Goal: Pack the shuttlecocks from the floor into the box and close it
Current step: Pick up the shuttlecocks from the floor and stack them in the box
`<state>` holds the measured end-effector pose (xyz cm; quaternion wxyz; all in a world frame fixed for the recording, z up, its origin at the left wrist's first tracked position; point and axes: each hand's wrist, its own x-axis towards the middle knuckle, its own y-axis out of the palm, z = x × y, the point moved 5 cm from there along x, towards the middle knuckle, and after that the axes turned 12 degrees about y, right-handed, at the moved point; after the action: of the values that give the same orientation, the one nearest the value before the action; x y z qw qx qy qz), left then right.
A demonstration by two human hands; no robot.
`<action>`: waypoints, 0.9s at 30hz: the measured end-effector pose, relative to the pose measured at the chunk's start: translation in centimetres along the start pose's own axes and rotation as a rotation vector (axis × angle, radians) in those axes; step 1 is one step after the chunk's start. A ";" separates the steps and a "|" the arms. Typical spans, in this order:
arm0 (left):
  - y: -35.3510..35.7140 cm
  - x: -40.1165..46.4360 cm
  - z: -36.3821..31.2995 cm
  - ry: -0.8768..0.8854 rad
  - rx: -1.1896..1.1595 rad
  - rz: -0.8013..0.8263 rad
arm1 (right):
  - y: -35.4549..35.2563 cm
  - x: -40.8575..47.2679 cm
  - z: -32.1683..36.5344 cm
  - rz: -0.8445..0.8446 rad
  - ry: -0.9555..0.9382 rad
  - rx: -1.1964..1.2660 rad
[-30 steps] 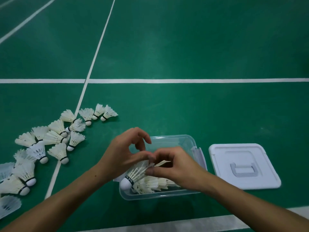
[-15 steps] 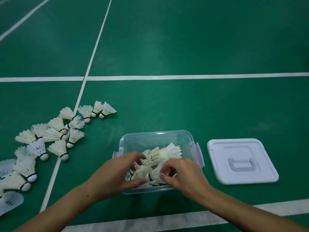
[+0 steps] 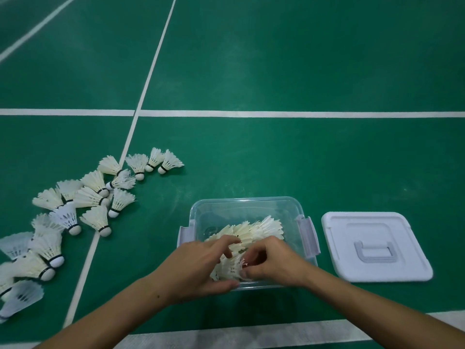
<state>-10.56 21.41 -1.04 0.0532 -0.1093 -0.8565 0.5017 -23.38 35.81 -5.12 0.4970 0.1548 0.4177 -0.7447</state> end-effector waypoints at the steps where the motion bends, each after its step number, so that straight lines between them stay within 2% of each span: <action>1: -0.1 -0.2 0.1 -0.009 -0.036 -0.022 | -0.4 -0.3 0.1 0.007 0.010 0.050; 4: -1.0 -0.7 0.2 -0.031 -0.143 -0.126 | -2.1 -2.0 0.6 -0.016 0.009 0.124; 8: -4.4 -1.6 0.6 -0.056 -0.210 -0.347 | -4.6 -4.2 3.0 -0.098 -0.057 0.086; 16: -11.2 -6.7 5.1 -0.215 -0.216 -0.702 | -5.9 -4.3 14.8 -0.185 -0.348 -0.141; 21: -11.4 -12.2 10.5 -0.359 -0.214 -0.794 | -2.0 1.0 21.9 -0.150 -0.469 -0.265; 27: -9.7 -18.3 16.9 -0.581 -0.184 -0.800 | 4.0 8.3 26.7 -0.104 -0.566 -0.212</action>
<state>2.50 -1.92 -0.54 -0.0092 0.3675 -0.8514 0.3741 -18.81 9.39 3.76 0.5682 -0.1333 0.3452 -0.7350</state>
